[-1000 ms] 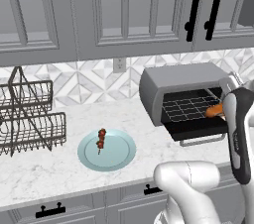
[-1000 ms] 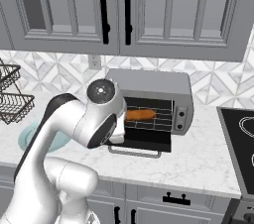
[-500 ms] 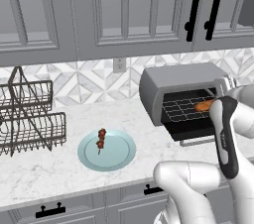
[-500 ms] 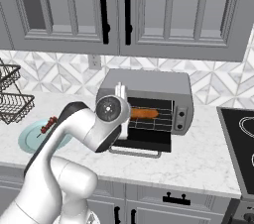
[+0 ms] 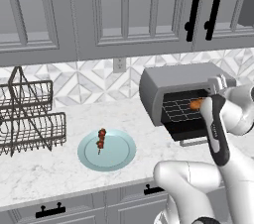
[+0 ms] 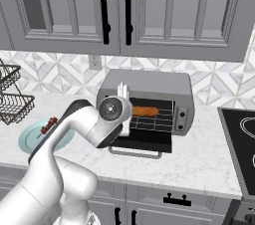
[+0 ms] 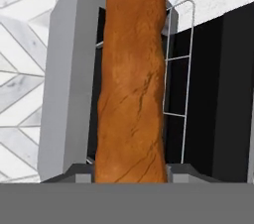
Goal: Pick up the kebab skewer and baguette bread, and place them inside the toaster oven. Close the toaster oven door and start by setting the timer.
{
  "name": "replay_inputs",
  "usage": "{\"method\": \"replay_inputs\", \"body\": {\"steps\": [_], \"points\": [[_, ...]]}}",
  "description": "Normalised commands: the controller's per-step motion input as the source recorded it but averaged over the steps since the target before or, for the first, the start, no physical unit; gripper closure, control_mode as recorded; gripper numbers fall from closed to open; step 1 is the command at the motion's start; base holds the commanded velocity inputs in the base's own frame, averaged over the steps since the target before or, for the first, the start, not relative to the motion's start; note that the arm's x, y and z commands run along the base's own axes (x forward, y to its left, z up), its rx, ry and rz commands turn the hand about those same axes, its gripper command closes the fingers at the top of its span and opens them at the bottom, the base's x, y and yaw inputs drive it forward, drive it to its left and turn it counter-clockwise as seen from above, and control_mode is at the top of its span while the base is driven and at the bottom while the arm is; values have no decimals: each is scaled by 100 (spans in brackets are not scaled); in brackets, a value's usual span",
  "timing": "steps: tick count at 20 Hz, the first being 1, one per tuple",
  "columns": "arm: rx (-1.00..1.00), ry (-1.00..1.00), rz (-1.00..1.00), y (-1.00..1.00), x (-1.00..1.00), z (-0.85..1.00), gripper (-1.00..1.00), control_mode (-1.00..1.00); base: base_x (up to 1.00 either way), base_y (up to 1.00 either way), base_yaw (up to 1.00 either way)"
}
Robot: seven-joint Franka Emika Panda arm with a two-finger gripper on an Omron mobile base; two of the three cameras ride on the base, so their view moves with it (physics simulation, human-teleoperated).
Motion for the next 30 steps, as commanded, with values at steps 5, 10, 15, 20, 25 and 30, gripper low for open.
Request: {"method": "replay_inputs", "body": {"steps": [5,10,15,20,25,30], "points": [[0,0,0,0,18,-21,100,-100,0,0,0],[0,-1,0,0,26,-17,100,-100,0,0,0],[0,0,0,0,39,-14,100,-100,0,0,0],[0,0,0,0,21,-23,100,-100,0,0,0],[0,0,0,0,24,-8,100,-100,0,0,0],[0,1,0,0,18,0,100,-100,0,0,0]]}}
